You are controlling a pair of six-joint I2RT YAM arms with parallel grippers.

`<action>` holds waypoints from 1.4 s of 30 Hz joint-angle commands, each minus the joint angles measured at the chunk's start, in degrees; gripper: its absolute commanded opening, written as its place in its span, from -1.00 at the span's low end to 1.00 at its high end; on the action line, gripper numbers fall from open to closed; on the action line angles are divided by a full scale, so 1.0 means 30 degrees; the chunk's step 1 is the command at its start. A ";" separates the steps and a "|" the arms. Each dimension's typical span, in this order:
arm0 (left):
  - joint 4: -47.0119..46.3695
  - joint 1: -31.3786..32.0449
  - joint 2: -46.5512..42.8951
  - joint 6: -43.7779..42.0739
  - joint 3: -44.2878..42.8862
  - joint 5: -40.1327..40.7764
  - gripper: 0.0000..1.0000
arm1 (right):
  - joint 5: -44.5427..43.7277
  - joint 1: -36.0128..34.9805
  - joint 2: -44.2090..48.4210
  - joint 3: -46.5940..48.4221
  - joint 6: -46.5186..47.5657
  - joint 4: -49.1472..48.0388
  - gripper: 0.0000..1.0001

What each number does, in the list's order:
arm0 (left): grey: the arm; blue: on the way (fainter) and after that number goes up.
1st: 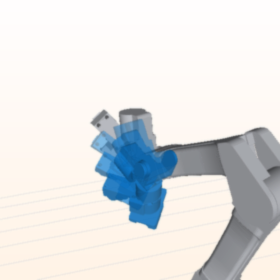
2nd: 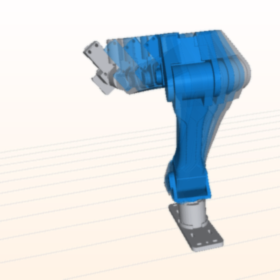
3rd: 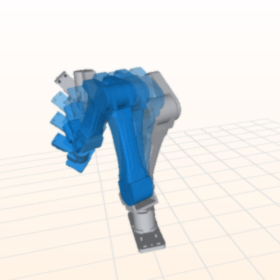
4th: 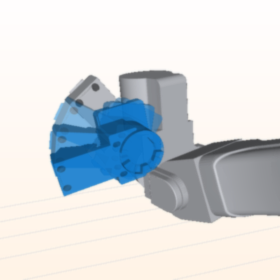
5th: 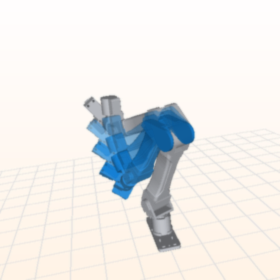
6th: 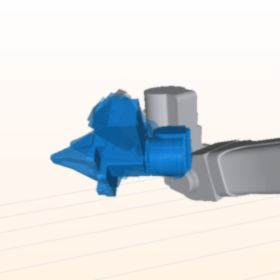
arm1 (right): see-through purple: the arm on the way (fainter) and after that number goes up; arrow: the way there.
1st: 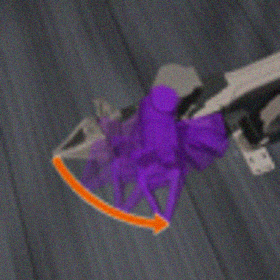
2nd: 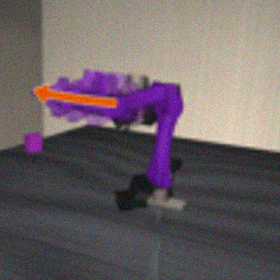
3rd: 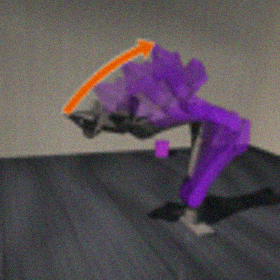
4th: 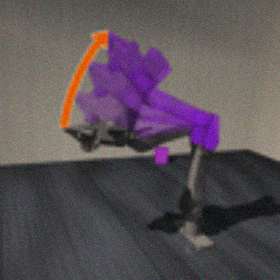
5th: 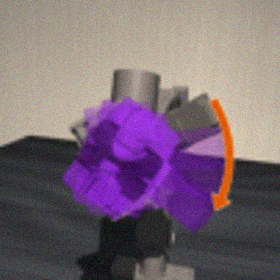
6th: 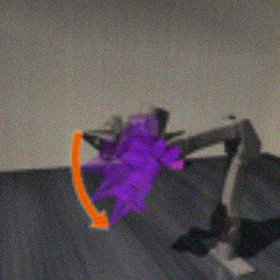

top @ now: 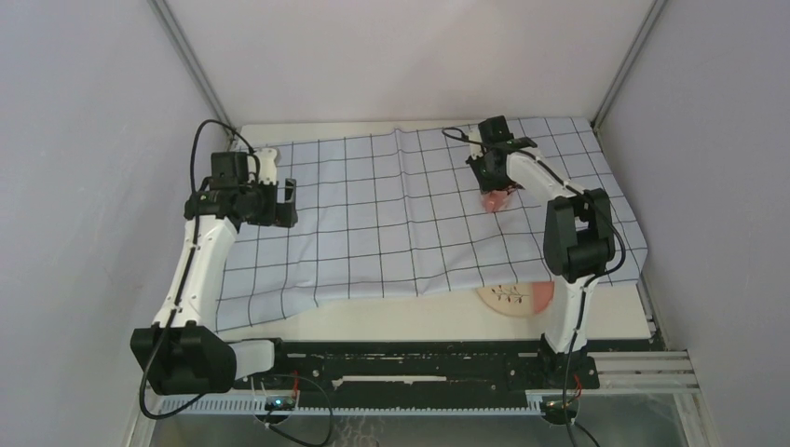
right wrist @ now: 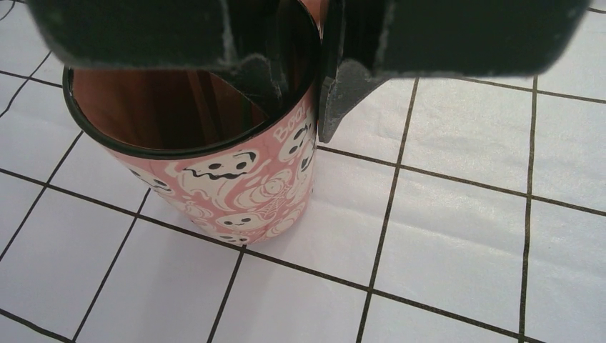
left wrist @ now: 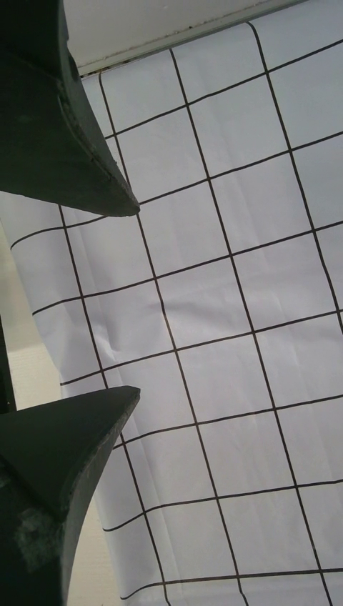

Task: Set the dinner table for one person
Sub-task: Place the cup on the napkin.

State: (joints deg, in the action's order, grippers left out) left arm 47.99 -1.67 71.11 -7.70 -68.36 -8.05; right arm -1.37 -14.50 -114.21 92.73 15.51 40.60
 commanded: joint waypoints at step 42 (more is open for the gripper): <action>0.0618 -0.3048 0.3652 0.0741 -0.0183 0.0741 0.81 | -0.2401 0.0929 0.3117 -0.2845 -0.0067 -0.0597 -1.00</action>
State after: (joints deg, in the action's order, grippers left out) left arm 50.94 -11.00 83.72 -6.35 -67.64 -6.20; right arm -7.92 -10.92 -107.20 81.95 15.99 37.52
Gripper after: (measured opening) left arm 0.905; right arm 0.186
